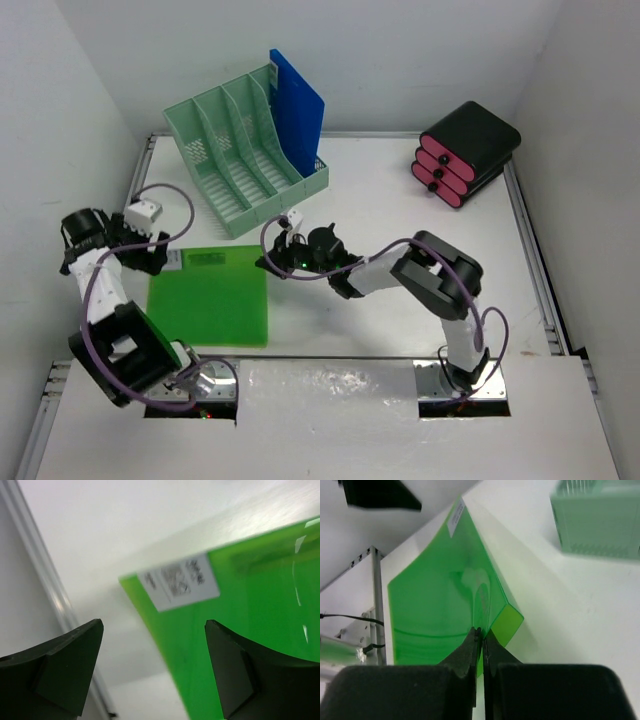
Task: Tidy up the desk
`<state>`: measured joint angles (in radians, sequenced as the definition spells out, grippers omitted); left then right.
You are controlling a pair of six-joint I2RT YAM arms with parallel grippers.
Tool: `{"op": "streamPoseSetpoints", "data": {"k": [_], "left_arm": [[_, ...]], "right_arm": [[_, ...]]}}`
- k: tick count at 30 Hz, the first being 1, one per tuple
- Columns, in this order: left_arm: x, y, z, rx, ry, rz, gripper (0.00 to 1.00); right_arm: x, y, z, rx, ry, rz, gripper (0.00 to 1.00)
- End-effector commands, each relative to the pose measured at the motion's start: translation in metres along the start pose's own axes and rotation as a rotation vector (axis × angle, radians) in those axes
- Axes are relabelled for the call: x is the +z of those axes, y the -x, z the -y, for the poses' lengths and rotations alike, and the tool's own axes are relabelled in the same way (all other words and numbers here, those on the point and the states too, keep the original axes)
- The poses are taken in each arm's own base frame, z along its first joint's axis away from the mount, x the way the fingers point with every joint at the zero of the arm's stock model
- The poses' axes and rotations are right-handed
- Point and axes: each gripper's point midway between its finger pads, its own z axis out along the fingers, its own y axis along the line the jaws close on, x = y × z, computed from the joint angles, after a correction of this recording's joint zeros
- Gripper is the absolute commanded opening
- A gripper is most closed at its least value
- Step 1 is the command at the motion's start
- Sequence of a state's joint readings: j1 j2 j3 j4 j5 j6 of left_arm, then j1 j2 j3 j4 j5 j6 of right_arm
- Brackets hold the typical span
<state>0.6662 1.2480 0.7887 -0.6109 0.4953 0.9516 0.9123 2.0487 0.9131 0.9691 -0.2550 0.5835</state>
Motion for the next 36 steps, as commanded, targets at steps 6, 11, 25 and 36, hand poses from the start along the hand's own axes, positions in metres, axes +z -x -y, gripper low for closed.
{"op": "streamPoseSetpoints", "data": {"k": [6, 11, 25, 36], "left_arm": [[-0.032, 0.111, 0.091, 0.339, -0.305, 0.247, 0.84], [-0.045, 0.125, 0.134, 0.587, -0.484, 0.336, 0.85], [-0.015, 0.111, 0.182, 0.917, -0.779, 0.388, 0.87], [0.016, 0.097, 0.193, 0.832, -0.812, 0.306, 0.44]], "right_arm": [[-0.011, 0.038, -0.024, -0.361, 0.088, -0.005, 0.0], [-0.015, 0.051, -0.027, -0.463, 0.089, -0.035, 0.0], [-0.018, 0.068, -0.04, -0.513, 0.149, 0.032, 0.0], [-0.024, 0.077, -0.05, -0.552, 0.185, 0.093, 0.0]]}}
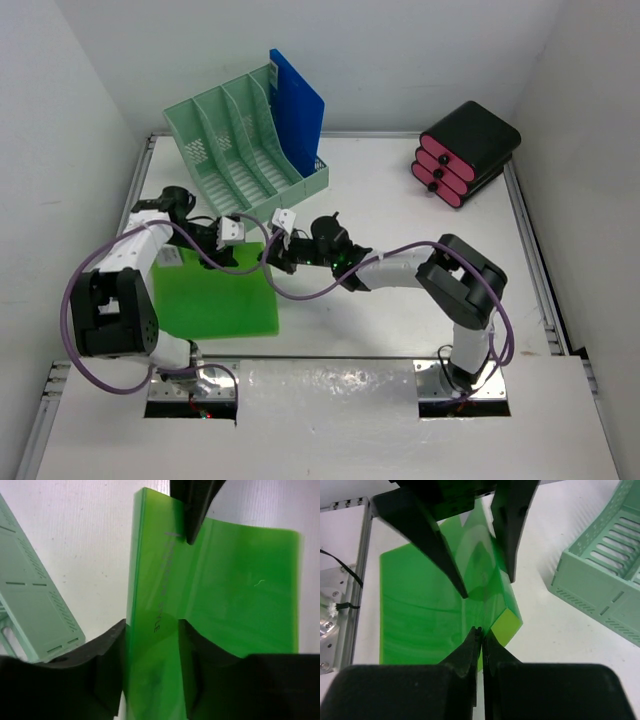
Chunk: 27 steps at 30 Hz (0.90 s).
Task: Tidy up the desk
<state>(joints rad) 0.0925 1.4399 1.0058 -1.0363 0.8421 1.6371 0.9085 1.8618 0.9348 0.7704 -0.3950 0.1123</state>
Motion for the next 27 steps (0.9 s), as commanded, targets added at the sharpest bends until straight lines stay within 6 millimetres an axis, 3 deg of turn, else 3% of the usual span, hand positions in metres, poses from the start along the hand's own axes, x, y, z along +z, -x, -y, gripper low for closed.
{"op": "streamPoseSetpoints", "data": {"k": [1, 2, 3, 5, 6, 7, 8, 9, 10, 11, 13, 14, 15, 17, 18, 21, 27], "left_arm": [[0.002, 0.008, -0.008, 0.008, 0.007, 0.035, 0.36], [0.0, 0.009, -0.007, 0.001, 0.002, 0.033, 0.02], [0.0, 0.01, -0.007, -0.013, 0.007, 0.029, 0.0], [-0.004, 0.012, -0.005, -0.027, 0.02, 0.023, 0.0], [-0.006, 0.014, -0.006, -0.038, 0.032, 0.024, 0.0], [-0.009, 0.019, -0.009, -0.041, 0.057, 0.029, 0.0], [-0.012, 0.024, -0.01, -0.1, 0.078, 0.037, 0.0], [-0.018, 0.031, -0.017, -0.091, 0.125, 0.047, 0.0], [-0.021, 0.036, -0.019, -0.102, 0.145, 0.054, 0.0], [-0.025, 0.041, -0.023, -0.128, 0.178, 0.07, 0.0], [-0.035, 0.057, -0.026, -0.136, 0.229, 0.106, 0.0], [-0.039, 0.066, -0.029, -0.169, 0.256, 0.13, 0.0], [-0.047, 0.077, -0.03, -0.166, 0.282, 0.158, 0.0], [-0.059, 0.095, -0.041, -0.23, 0.346, 0.214, 0.0], [-0.068, 0.106, -0.044, -0.23, 0.378, 0.239, 0.0], [-0.088, 0.137, -0.053, -0.276, 0.438, 0.326, 0.0], [-0.124, 0.199, -0.043, -0.297, 0.427, 0.484, 0.0]], "right_arm": [[-0.005, 0.038, -0.003, -0.087, 0.02, 0.108, 0.0], [-0.006, 0.038, -0.003, -0.084, 0.019, 0.11, 0.0], [-0.007, 0.037, -0.002, -0.079, 0.016, 0.11, 0.0], [-0.016, 0.042, 0.001, -0.05, -0.003, 0.136, 0.0], [-0.022, 0.035, 0.004, -0.023, -0.021, 0.13, 0.0], [-0.033, 0.046, 0.012, 0.015, -0.051, 0.165, 0.01], [-0.041, 0.046, 0.02, 0.041, -0.08, 0.172, 0.25], [-0.051, 0.038, 0.025, 0.076, -0.103, 0.158, 0.33], [-0.068, 0.047, 0.042, 0.133, -0.151, 0.176, 0.4], [-0.078, 0.047, 0.051, 0.174, -0.179, 0.177, 0.56], [-0.105, 0.03, 0.074, 0.297, -0.259, 0.139, 0.66], [-0.117, 0.038, 0.076, 0.301, -0.272, 0.147, 0.72], [-0.126, 0.029, 0.077, 0.308, -0.29, 0.12, 0.83], [-0.147, 0.027, 0.08, 0.249, -0.339, 0.087, 0.91], [-0.156, 0.013, 0.08, 0.229, -0.363, 0.041, 0.96], [-0.17, 0.021, 0.07, 0.168, -0.351, 0.024, 0.99], [-0.174, 0.047, 0.062, 0.143, -0.316, 0.053, 0.99]]}}
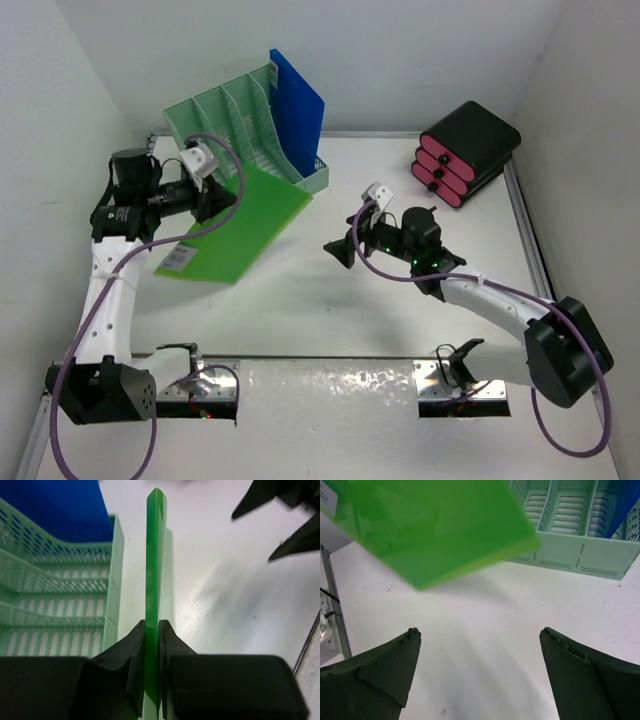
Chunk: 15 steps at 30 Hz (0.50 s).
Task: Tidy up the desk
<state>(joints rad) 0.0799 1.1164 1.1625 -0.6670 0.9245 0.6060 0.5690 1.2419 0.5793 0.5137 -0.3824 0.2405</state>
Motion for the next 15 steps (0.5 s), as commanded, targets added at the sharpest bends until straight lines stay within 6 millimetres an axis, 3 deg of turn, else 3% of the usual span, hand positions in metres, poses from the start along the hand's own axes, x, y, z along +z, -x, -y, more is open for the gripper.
{"op": "streamPoseSetpoints", "data": {"k": [1, 7, 11, 15], "left_arm": [[-0.019, 0.067, 0.017, 0.012, -0.032, 0.17, 0.0], [-0.033, 0.103, 0.049, -0.001, -0.169, 0.258, 0.0], [-0.045, 0.126, 0.056, 0.049, -0.169, 0.298, 0.0], [-0.053, 0.137, 0.066, 0.073, -0.194, 0.307, 0.0]], "right_arm": [[-0.001, 0.017, -0.008, -0.029, 0.045, 0.02, 0.99], [0.006, 0.049, -0.024, -0.012, 0.146, 0.155, 0.99], [0.014, 0.081, -0.027, -0.044, 0.171, 0.244, 0.99], [0.017, 0.104, -0.027, -0.07, 0.18, 0.332, 0.99]]}}
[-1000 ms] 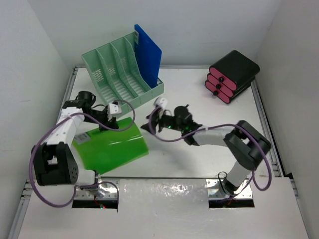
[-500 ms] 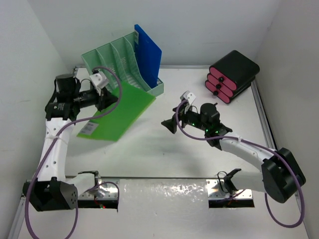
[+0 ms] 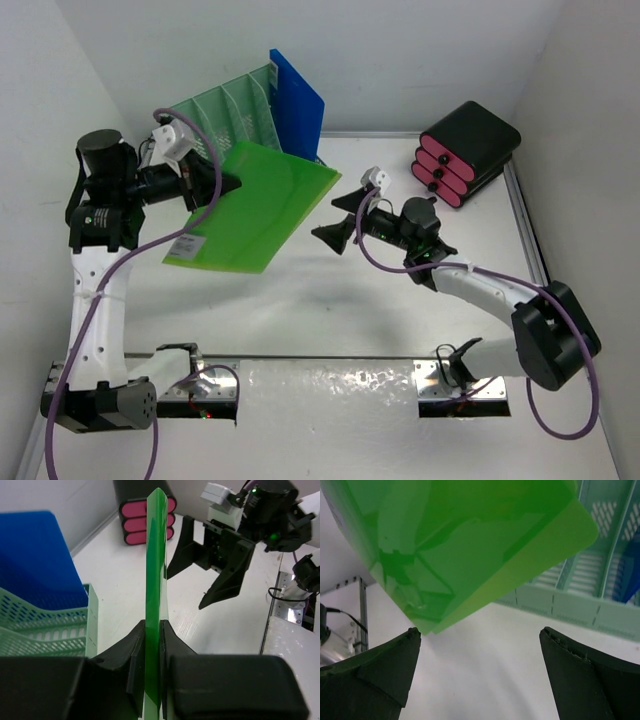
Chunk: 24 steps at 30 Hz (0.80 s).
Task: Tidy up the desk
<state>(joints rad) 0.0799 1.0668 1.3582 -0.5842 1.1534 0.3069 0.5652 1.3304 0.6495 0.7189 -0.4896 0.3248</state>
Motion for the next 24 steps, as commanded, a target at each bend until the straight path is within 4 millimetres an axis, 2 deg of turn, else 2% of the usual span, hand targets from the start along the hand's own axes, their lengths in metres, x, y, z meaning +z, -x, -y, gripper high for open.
{"op": "streamPoseSetpoints", "data": {"k": [1, 2, 4, 6, 8, 9, 11, 12, 13, 14, 15, 16, 18, 19, 20, 24], "left_arm": [[-0.008, 0.037, 0.027, 0.089, -0.084, 0.068, 0.0], [-0.009, 0.039, 0.03, 0.093, -0.094, 0.074, 0.0], [-0.01, 0.041, 0.036, 0.092, -0.119, 0.08, 0.0], [-0.011, 0.043, 0.039, 0.093, -0.124, 0.083, 0.0], [-0.012, 0.044, 0.041, 0.101, -0.126, 0.084, 0.0], [-0.012, 0.043, 0.042, 0.1, -0.134, 0.083, 0.0], [-0.011, 0.041, 0.042, 0.097, -0.148, 0.083, 0.0], [-0.011, 0.04, 0.041, 0.097, -0.148, 0.083, 0.0], [-0.01, 0.037, 0.039, 0.093, -0.144, 0.081, 0.0], [-0.009, 0.037, 0.037, 0.092, -0.136, 0.082, 0.0], [-0.008, 0.036, 0.034, 0.089, -0.13, 0.082, 0.0], [-0.006, 0.032, 0.031, 0.077, -0.128, 0.08, 0.0], [-0.005, 0.032, 0.027, 0.072, -0.118, 0.086, 0.0], [-0.004, 0.03, 0.025, 0.065, -0.112, 0.085, 0.0], [-0.003, 0.03, 0.022, 0.072, -0.101, 0.087, 0.0], [-0.001, 0.022, 0.002, 0.063, -0.008, 0.066, 0.0]], "right_arm": [[0.011, 0.06, -0.011, -0.062, 0.069, 0.192, 0.99], [0.011, 0.072, -0.015, -0.078, 0.088, 0.238, 0.99], [0.015, 0.079, -0.017, -0.065, 0.111, 0.263, 0.98], [0.018, 0.095, -0.021, -0.055, 0.14, 0.316, 0.98], [0.023, 0.099, -0.023, -0.036, 0.17, 0.342, 0.97], [0.025, 0.107, -0.029, -0.038, 0.208, 0.353, 0.94], [0.032, 0.106, -0.033, 0.001, 0.248, 0.356, 0.88], [0.034, 0.11, -0.038, 0.002, 0.28, 0.364, 0.79], [0.034, 0.115, -0.049, 0.007, 0.323, 0.393, 0.75], [0.037, 0.11, -0.051, 0.02, 0.344, 0.39, 0.71], [0.037, 0.112, -0.058, 0.018, 0.371, 0.405, 0.57], [0.035, 0.115, -0.068, 0.025, 0.413, 0.419, 0.48], [0.04, 0.112, -0.072, 0.045, 0.429, 0.409, 0.28], [0.042, 0.108, -0.075, 0.049, 0.434, 0.397, 0.1], [0.041, 0.109, -0.077, 0.047, 0.433, 0.398, 0.0], [0.03, 0.105, -0.081, 0.021, 0.398, 0.403, 0.0]]}}
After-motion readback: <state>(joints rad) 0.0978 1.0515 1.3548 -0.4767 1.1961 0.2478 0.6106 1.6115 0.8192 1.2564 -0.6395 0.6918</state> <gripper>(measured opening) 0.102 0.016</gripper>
